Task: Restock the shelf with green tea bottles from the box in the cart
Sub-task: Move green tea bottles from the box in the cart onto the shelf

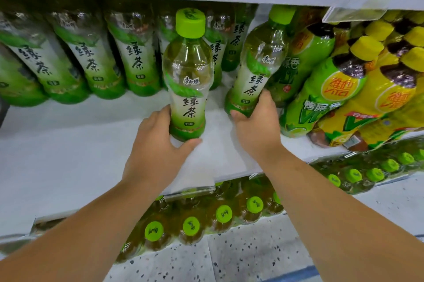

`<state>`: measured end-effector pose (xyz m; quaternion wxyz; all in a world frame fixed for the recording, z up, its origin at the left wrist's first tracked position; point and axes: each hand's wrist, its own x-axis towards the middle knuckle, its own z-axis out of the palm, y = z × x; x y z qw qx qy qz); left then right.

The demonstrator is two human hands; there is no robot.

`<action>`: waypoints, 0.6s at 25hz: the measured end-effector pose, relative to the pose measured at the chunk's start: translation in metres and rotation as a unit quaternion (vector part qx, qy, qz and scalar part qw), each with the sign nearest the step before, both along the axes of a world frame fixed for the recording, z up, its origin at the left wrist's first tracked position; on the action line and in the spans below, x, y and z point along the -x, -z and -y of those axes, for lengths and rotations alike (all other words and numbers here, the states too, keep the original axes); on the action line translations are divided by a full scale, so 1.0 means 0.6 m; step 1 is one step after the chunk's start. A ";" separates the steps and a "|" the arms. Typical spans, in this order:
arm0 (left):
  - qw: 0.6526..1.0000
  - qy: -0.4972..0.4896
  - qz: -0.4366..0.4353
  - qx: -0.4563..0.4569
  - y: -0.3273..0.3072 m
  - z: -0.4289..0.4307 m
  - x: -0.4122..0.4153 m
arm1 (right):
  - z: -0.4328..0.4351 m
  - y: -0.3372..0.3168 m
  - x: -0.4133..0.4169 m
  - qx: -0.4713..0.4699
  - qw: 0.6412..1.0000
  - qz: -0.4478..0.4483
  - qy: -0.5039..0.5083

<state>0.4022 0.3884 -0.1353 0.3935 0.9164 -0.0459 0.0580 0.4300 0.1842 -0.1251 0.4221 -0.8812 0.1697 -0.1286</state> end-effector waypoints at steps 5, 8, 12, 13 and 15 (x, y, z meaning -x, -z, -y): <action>1.000 -0.009 0.000 -0.011 0.007 0.000 0.001 | -0.004 -0.010 -0.057 0.001 0.999 -0.027 0.024; 1.000 -0.010 0.012 -0.011 0.008 0.000 0.001 | -0.001 -0.014 -0.084 -0.012 0.999 -0.034 0.021; 1.000 -0.008 0.005 -0.012 0.008 0.001 0.000 | 0.003 -0.017 -0.112 0.008 0.999 -0.041 0.020; 1.000 -0.007 0.004 -0.012 0.008 0.000 0.000 | 0.004 -0.017 -0.116 0.009 0.999 -0.041 0.019; 1.000 -0.006 0.006 -0.011 0.007 -0.001 0.001 | 0.008 -0.015 -0.119 -0.014 0.999 -0.038 0.014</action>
